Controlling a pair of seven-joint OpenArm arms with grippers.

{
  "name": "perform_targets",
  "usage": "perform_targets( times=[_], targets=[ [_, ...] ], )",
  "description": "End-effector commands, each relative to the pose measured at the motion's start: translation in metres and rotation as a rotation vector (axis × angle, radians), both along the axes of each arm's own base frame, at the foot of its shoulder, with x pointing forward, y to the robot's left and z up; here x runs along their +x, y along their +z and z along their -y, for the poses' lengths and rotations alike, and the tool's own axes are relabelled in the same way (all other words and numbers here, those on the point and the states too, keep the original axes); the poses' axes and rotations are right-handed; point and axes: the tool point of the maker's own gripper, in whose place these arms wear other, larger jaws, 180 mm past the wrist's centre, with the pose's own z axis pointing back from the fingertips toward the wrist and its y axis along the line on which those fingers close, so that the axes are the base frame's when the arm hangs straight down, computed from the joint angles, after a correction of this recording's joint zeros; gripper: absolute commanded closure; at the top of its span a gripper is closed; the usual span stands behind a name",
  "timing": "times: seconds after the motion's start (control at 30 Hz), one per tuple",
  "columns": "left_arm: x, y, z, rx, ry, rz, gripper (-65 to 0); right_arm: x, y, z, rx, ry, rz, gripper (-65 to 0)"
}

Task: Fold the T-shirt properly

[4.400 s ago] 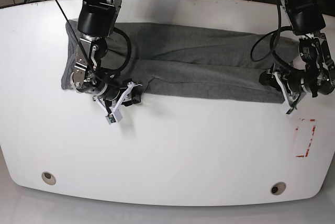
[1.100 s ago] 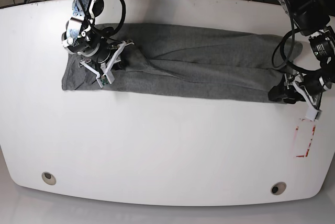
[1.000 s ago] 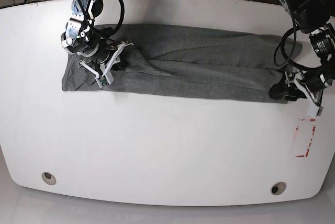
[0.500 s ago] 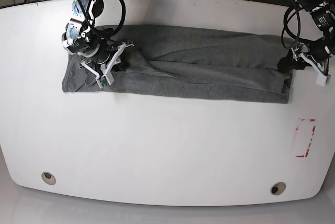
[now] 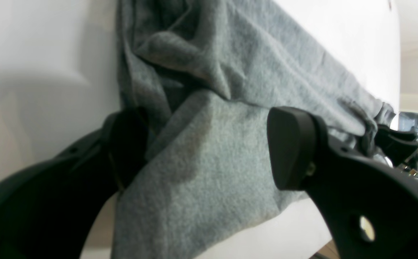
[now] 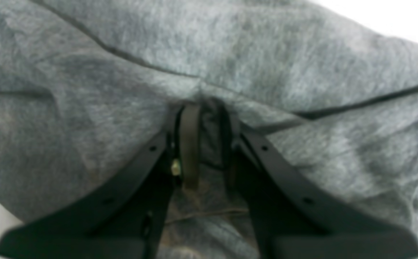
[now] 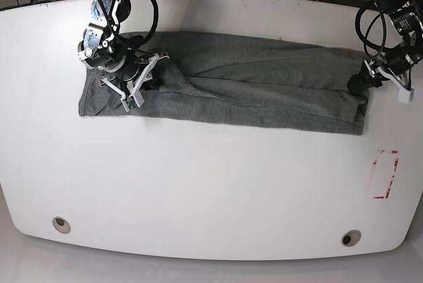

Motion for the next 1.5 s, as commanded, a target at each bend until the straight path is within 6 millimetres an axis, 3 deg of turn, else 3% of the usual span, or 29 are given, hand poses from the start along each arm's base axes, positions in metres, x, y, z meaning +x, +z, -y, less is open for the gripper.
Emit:
perform_targets(
  times=[0.0, 0.23, 0.43, 0.67, 0.8, 1.03, 1.47],
  targets=[
    [0.002, 0.003, -0.001, 0.049, -0.041, -0.016, -49.2, -0.002, -0.003, 0.005, -0.031, 0.002, -0.025, -10.3],
    [0.012, 0.026, -0.016, 0.135, -0.073, 0.021, -44.3, -0.002, -0.002, 0.004, -0.030, 0.003, -0.024, -10.3],
    [0.014, 0.040, -0.040, 0.200, -0.066, 0.030, -44.4, 0.000, -0.001, 0.004, -0.029, 0.005, -0.019, -10.3],
    [0.032, 0.054, -0.043, 0.226, -0.075, 0.079, -44.6, 0.001, -0.001, 0.003, -0.026, 0.005, -0.017, -10.3],
    [0.039, 0.041, -0.033, 0.213, -0.113, 0.036, -44.6, 0.001, -0.001, 0.003, -0.026, 0.005, -0.017, -10.3],
    [0.047, 0.023, -0.036, 0.179, -0.084, -0.024, -44.4, 0.001, -0.001, 0.004, -0.027, 0.003, -0.017, -10.1],
    [0.042, 0.004, -0.031, 0.195, -0.098, -0.100, -44.2, 0.001, -0.001, 0.004, -0.027, 0.000, -0.017, -10.1]
  ],
)
